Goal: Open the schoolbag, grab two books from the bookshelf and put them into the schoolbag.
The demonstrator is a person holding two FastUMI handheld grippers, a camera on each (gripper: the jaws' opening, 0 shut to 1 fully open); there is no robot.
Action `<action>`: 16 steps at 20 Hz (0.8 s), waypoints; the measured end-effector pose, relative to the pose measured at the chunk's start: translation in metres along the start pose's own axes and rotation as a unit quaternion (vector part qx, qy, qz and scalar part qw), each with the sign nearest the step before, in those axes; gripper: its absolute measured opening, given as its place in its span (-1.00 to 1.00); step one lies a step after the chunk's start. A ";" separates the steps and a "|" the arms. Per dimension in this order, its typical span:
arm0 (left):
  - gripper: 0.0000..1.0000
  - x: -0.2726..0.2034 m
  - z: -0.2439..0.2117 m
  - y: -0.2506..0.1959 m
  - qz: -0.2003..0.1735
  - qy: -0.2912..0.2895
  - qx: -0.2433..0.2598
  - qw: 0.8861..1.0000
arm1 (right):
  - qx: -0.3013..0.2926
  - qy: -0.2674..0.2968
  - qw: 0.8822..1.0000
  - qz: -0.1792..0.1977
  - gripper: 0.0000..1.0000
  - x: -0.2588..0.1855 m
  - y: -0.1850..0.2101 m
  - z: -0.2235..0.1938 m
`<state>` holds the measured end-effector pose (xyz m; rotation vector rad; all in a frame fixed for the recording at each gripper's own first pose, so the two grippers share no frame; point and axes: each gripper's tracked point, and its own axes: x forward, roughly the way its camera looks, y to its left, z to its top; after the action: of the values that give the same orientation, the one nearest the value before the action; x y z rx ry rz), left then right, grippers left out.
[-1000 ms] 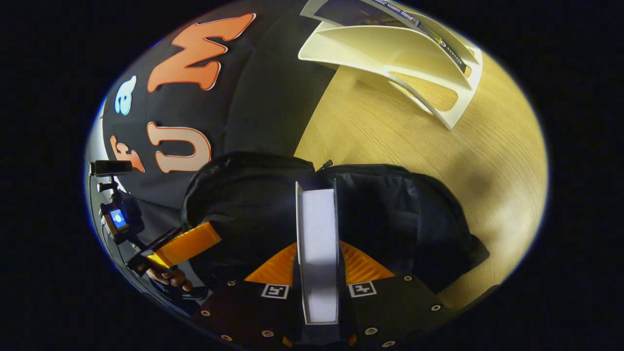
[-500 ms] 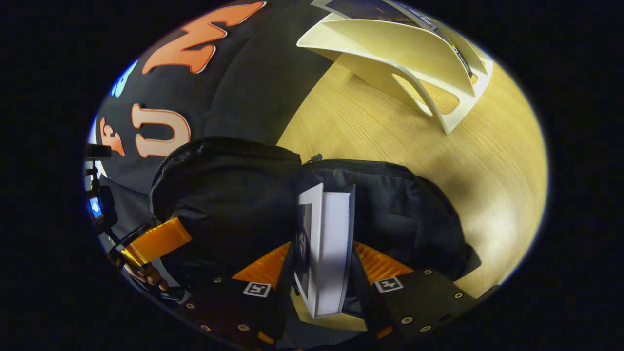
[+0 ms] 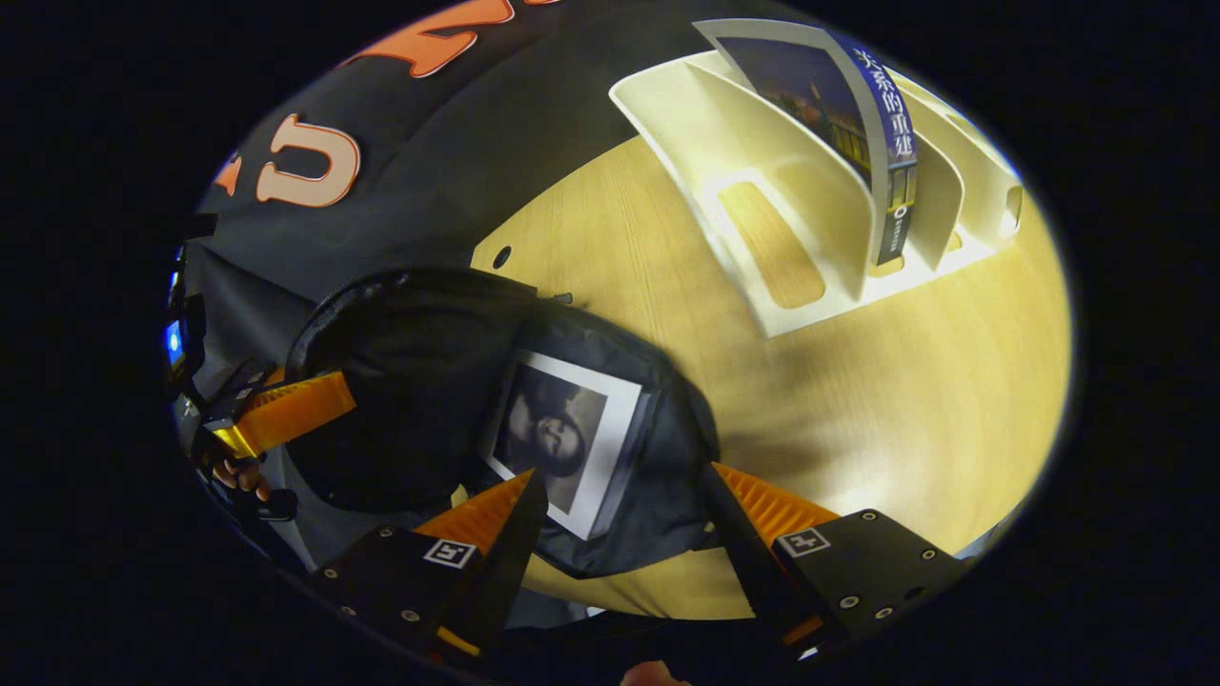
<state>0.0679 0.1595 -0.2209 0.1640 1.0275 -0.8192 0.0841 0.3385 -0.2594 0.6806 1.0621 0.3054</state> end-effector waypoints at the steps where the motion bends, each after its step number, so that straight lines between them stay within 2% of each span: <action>1: -0.91 0.001 0.000 0.000 0.003 0.001 -0.004 1.000 | -0.010 0.002 1.000 -0.005 0.97 -0.007 -0.007 0.004; 9: -0.91 0.018 0.005 -0.007 0.026 0.006 -0.033 0.999 | -0.081 0.033 0.995 -0.045 0.97 -0.058 -0.052 0.041; 16: -0.91 0.027 0.004 -0.005 0.040 0.009 -0.063 0.997 | -0.167 0.061 0.980 -0.092 0.97 -0.098 -0.085 0.099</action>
<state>0.0737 0.1399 -0.2395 0.1042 1.0801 -0.6797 0.1179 0.1846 -0.2153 0.2629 1.1491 0.3572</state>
